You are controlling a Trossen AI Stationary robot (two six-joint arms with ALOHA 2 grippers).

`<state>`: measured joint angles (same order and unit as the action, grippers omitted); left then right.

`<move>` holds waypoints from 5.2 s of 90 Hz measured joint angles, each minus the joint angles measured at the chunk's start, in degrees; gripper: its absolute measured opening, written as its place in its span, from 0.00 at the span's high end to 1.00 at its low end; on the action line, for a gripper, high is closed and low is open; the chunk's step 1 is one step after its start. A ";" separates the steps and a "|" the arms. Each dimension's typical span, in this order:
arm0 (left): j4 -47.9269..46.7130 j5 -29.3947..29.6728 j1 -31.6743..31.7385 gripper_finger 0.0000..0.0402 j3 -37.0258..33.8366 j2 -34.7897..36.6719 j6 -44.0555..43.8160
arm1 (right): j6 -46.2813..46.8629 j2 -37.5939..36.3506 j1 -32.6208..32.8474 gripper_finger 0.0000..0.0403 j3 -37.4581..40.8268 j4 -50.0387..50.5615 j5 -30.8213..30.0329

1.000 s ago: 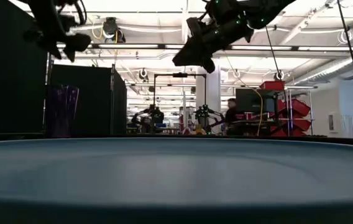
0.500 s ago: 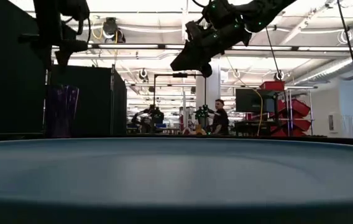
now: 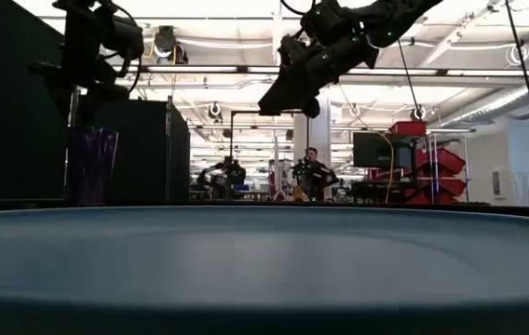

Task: Set table place
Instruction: Put the cup on the top right side of the table mat

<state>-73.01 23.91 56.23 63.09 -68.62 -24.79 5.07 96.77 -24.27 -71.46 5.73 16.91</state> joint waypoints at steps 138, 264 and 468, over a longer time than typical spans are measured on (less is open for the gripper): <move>25.54 -45.22 -7.45 1.00 -3.03 -3.32 3.04 | -3.12 -2.49 -1.49 0.84 0.00 6.98 -0.32; -1.30 -34.30 -29.99 0.97 33.08 -40.48 16.24 | -3.86 -18.14 -4.88 0.84 0.00 25.78 -3.54; -4.14 -6.98 -28.04 0.77 32.67 -10.82 21.06 | 11.13 9.40 0.74 0.44 -17.22 22.21 -1.70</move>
<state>-77.15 16.93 28.19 95.76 -79.44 -3.73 16.21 106.17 -23.53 -88.68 27.94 15.20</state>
